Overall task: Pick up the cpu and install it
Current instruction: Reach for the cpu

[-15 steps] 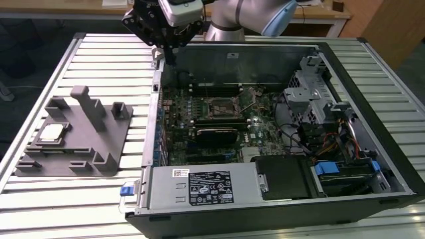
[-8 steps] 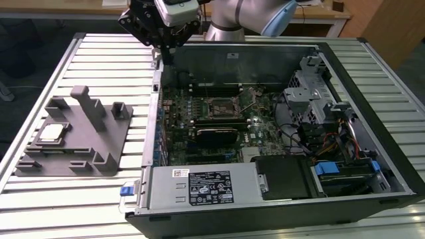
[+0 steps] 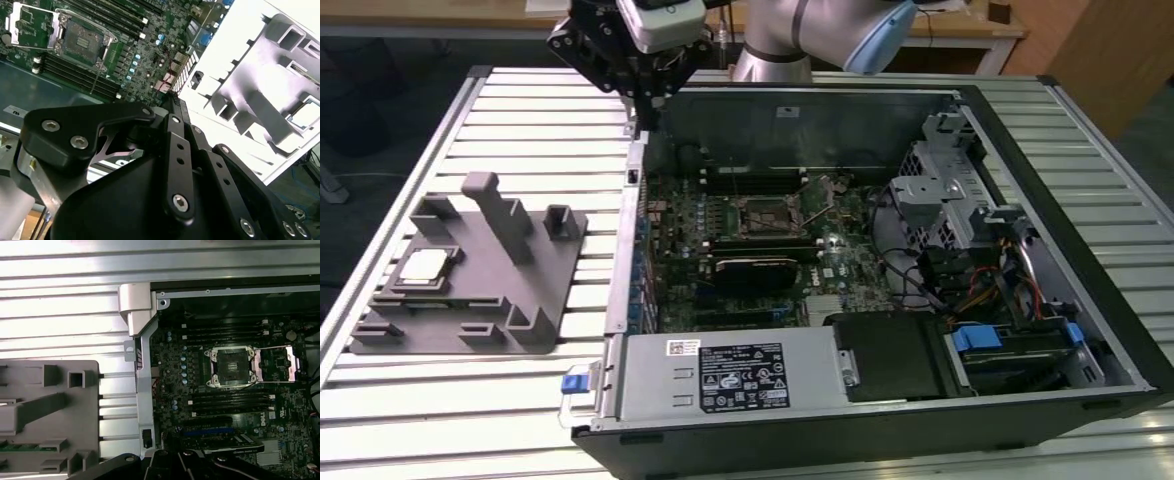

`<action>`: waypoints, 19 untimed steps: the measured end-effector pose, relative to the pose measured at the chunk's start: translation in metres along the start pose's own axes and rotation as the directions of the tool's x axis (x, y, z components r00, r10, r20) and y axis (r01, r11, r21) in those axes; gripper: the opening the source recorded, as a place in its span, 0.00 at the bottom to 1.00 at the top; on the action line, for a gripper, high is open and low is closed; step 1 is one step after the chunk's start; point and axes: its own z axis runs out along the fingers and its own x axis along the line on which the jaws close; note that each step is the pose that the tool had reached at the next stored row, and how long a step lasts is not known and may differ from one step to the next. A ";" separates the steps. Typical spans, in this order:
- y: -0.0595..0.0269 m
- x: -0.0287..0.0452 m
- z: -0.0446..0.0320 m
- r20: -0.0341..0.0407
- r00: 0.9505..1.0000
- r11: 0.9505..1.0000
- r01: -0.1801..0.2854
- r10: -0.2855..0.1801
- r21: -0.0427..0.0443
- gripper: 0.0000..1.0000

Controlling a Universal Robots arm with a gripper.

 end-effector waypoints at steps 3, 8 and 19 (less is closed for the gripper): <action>-0.0003 0.0040 0.0000 0.000 1.000 1.000 0.000 0.000 0.000 0.11; -0.0008 0.0110 -0.0002 0.000 1.000 1.000 0.000 0.000 0.000 0.11; -0.0022 0.0288 -0.0005 0.000 1.000 1.000 0.000 0.000 0.000 0.11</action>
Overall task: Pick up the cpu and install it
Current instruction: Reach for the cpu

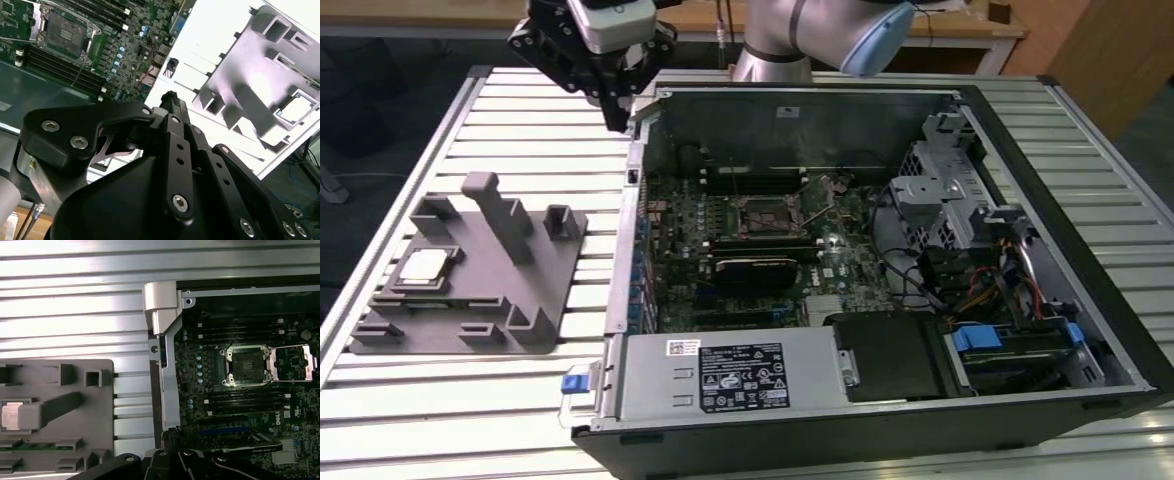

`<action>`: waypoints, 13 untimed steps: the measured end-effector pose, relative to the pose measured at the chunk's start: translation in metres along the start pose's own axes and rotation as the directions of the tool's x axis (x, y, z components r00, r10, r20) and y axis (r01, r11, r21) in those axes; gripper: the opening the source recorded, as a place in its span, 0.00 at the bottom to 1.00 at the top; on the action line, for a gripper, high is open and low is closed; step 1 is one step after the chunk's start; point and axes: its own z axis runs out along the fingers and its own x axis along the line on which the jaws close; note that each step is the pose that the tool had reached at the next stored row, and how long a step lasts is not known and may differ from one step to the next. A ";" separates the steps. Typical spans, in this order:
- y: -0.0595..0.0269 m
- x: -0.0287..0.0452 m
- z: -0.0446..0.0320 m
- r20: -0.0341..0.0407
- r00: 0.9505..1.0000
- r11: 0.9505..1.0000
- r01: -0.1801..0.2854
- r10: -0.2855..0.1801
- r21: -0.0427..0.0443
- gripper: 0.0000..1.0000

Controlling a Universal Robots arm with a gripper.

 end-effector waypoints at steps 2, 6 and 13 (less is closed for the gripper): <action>-0.0003 0.0034 0.0000 0.000 1.000 1.000 0.000 0.000 0.000 0.11; -0.0008 0.0106 0.0000 0.000 1.000 1.000 -0.001 0.001 0.000 0.11; -0.0015 0.0234 0.0000 0.000 1.000 1.000 -0.001 0.001 0.000 0.11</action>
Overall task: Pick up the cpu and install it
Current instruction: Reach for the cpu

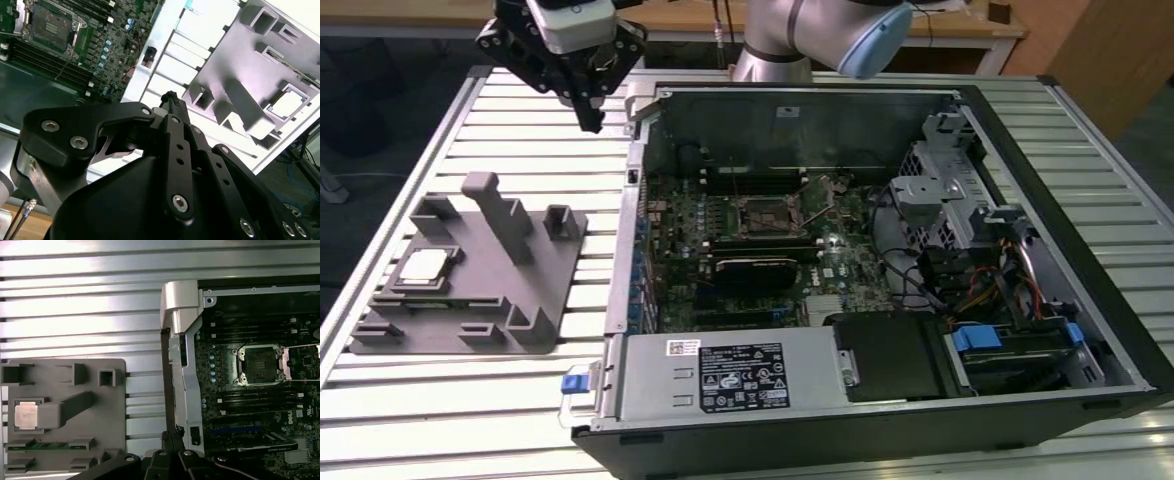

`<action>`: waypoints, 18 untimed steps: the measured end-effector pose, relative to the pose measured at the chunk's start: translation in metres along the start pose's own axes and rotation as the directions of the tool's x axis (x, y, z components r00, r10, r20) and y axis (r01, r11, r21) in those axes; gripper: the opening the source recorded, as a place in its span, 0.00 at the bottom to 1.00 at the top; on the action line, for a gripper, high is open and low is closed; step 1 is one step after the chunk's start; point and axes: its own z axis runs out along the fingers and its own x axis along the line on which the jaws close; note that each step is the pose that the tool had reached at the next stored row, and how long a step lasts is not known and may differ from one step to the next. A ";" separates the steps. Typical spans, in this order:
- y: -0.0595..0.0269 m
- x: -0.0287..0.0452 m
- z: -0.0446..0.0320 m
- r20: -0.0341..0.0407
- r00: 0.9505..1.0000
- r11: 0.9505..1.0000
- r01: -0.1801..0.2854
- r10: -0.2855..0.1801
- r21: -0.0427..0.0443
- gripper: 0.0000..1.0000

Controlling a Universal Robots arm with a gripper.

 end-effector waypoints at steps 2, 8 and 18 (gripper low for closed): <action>-0.0002 0.0050 0.0000 0.000 1.000 1.000 0.000 0.000 0.000 0.11; -0.0005 0.0208 0.0002 0.000 1.000 1.000 0.000 0.000 0.000 0.11; -0.0004 0.0468 0.0006 0.000 1.000 1.000 0.000 0.000 0.000 0.11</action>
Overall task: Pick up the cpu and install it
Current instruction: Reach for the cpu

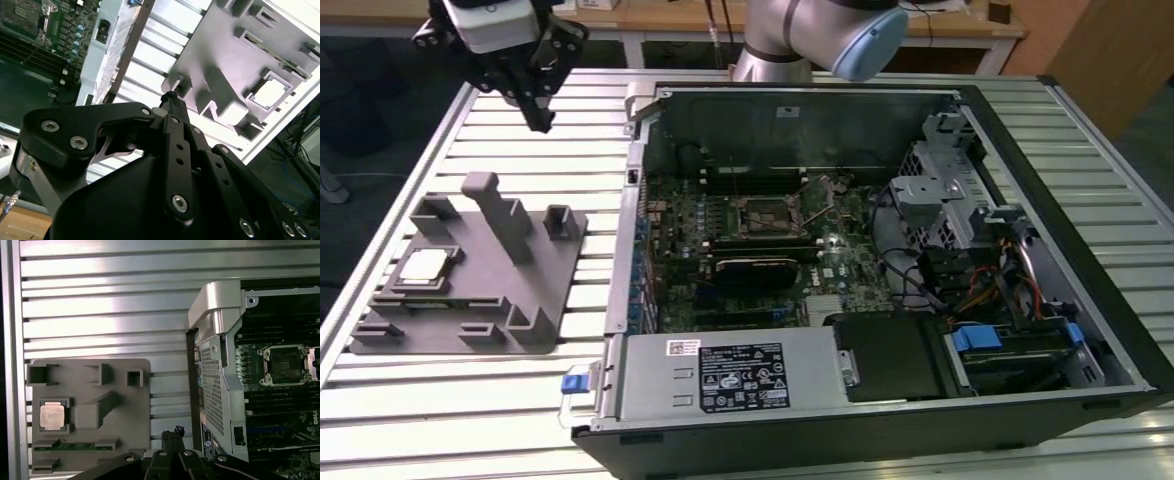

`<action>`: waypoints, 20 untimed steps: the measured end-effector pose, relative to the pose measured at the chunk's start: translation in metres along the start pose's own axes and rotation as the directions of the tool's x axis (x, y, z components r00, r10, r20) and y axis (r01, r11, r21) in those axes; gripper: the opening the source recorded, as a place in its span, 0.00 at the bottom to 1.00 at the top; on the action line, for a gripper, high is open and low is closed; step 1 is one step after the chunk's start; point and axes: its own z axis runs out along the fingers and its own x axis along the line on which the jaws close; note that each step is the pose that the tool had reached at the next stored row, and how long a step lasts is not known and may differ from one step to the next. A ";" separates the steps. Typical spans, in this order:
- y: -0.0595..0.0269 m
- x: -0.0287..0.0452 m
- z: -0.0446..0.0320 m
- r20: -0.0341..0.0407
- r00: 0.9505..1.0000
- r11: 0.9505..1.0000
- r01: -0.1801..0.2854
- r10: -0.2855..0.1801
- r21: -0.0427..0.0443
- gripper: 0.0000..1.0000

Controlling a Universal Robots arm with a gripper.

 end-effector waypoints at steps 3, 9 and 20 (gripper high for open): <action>0.0001 0.0082 0.0003 0.000 1.000 1.000 0.000 0.000 0.000 0.11; -0.0004 0.0251 0.0017 0.000 1.000 1.000 0.000 0.000 0.000 0.11; -0.0020 0.0482 0.0050 0.000 1.000 1.000 0.000 0.000 0.000 0.11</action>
